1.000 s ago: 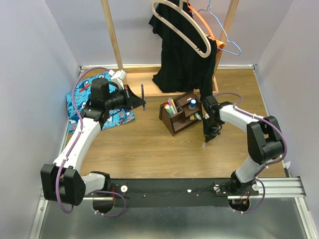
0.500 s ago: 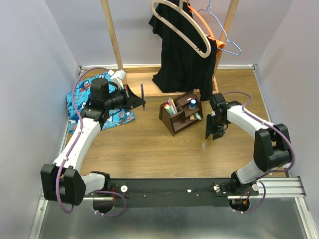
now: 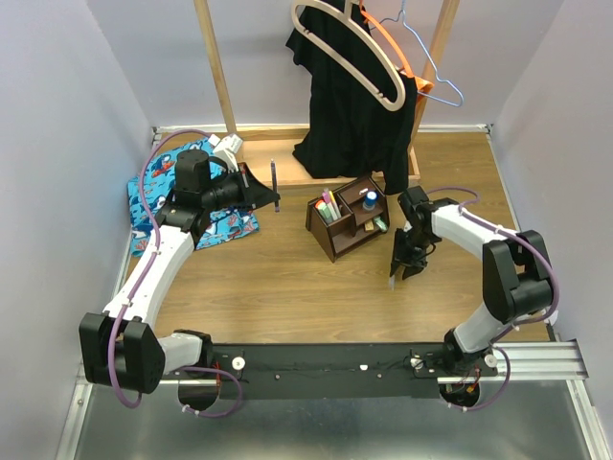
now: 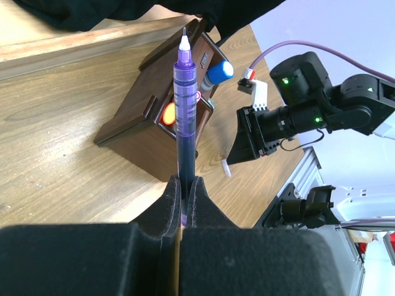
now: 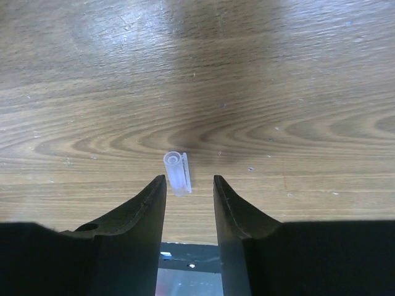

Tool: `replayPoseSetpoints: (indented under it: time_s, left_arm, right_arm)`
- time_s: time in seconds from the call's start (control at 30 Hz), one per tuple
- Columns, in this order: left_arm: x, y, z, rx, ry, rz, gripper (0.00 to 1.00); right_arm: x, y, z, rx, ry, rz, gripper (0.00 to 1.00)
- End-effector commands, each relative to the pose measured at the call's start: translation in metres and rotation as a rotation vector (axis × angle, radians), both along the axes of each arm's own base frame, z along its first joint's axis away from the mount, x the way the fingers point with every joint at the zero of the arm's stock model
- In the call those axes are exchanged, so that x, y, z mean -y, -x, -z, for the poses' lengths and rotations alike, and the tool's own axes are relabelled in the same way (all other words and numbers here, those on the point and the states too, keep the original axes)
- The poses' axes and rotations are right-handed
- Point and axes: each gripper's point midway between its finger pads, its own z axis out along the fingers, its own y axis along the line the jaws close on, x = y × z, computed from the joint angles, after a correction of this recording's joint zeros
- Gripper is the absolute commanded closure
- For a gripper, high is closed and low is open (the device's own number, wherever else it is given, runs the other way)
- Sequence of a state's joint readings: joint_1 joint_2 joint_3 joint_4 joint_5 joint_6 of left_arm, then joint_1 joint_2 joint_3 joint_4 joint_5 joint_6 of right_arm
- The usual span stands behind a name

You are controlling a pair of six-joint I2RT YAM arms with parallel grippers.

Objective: Sort the stationery into containers
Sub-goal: Close the pen cap on the pen.

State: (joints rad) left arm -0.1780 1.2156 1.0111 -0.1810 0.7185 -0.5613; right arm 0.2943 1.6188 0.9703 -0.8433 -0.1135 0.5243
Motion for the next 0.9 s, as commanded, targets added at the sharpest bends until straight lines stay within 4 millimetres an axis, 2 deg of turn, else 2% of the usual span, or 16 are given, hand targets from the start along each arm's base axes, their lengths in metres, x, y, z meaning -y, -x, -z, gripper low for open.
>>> replayPoseSetpoints:
  time_s: [0.0, 0.4, 0.7, 0.87]
  left_arm:
    - [-0.004, -0.001, -0.002, 0.02, -0.002, -0.016, 1.0]
    - [-0.006, -0.001, 0.003, 0.006, 0.006, -0.023, 1.0]
    - [-0.008, 0.0, 0.004, -0.004, 0.007, -0.03, 1.0]
    - [-0.01, 0.001, 0.006, -0.009, 0.006, -0.035, 1.0]
  right_arm:
    - [-0.006, 0.002, 0.007, -0.029, -0.029, 0.013, 0.57]
    - [-0.007, 0.003, 0.023, -0.069, -0.018, 0.007, 0.59]
    - [-0.006, 0.021, 0.037, -0.158, 0.038, -0.011, 0.63]
    - [-0.007, 0.028, 0.04, -0.177, 0.037, -0.009, 0.71]
